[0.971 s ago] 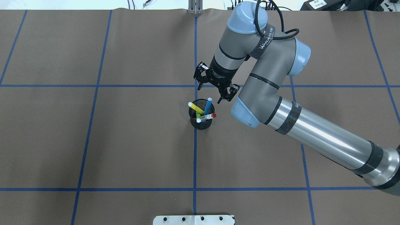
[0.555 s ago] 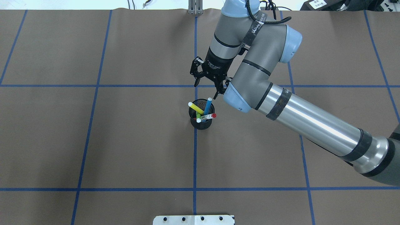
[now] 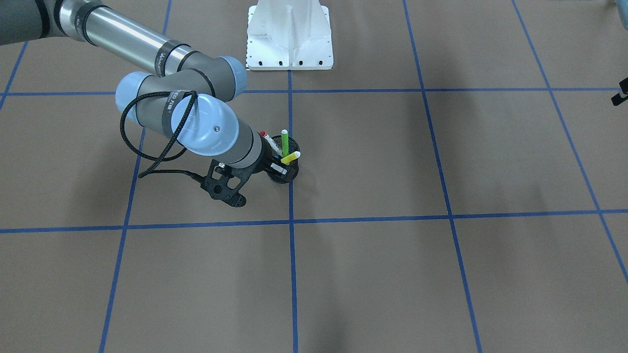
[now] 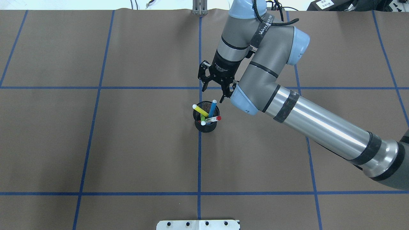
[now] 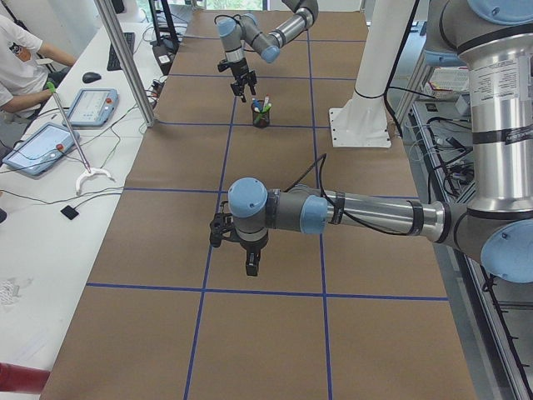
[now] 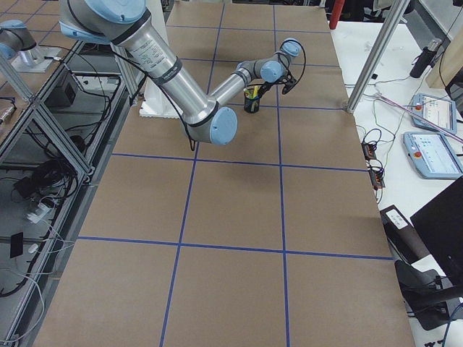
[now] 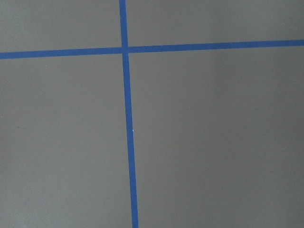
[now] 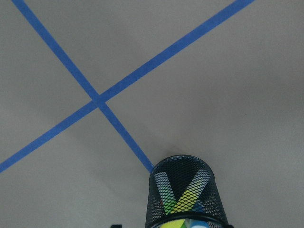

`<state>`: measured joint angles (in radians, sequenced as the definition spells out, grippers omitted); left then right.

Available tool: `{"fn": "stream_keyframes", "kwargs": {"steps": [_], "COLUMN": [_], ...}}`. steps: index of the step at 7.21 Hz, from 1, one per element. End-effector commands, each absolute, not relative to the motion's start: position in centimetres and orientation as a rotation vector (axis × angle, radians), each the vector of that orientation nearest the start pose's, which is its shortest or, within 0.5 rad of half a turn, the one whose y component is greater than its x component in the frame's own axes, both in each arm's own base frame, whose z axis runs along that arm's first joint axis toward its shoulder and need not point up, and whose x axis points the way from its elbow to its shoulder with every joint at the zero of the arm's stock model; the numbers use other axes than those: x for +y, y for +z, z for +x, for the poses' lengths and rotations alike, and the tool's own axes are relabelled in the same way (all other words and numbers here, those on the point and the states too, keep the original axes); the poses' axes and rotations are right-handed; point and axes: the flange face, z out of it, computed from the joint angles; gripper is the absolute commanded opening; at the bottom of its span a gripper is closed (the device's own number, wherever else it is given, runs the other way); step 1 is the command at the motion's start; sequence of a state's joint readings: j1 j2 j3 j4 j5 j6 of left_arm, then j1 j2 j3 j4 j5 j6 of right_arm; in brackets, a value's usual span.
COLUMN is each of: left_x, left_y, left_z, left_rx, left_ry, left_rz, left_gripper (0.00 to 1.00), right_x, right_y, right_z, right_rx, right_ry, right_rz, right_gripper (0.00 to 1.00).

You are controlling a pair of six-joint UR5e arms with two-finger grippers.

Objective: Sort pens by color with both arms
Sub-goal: 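Lower the right gripper into the cup and grasp the blue marker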

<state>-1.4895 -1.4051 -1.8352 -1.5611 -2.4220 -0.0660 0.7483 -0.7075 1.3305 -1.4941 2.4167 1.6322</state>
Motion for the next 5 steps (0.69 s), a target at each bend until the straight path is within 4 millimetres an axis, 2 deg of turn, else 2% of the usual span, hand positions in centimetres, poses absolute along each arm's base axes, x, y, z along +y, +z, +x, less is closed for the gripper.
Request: {"fn": "stream_keyframes", "kwargs": {"steps": [1,2,5], "left_x": [-42.9,-42.9,-42.83], "left_y": [59.96,59.89,59.95], "left_z": [-2.34,-2.34,-2.35], "left_rx": [0.858,0.858,0.858], "left_ry": [0.054,0.055,0.054], "left_rz": [0.025,0.026,0.025], "left_gripper": [1.0,1.0,1.0], "right_x": [-55.81,-55.64,-54.94], "right_y": [20.05,20.04,20.63], "right_z": [-51.82,-51.99,-52.47], "right_rx": [-0.891,-0.891,-0.883], "right_ry": [0.438,0.435,0.426], "right_rz": [-0.55,-0.553,-0.564], "right_gripper": [0.74,0.69,0.69]}}
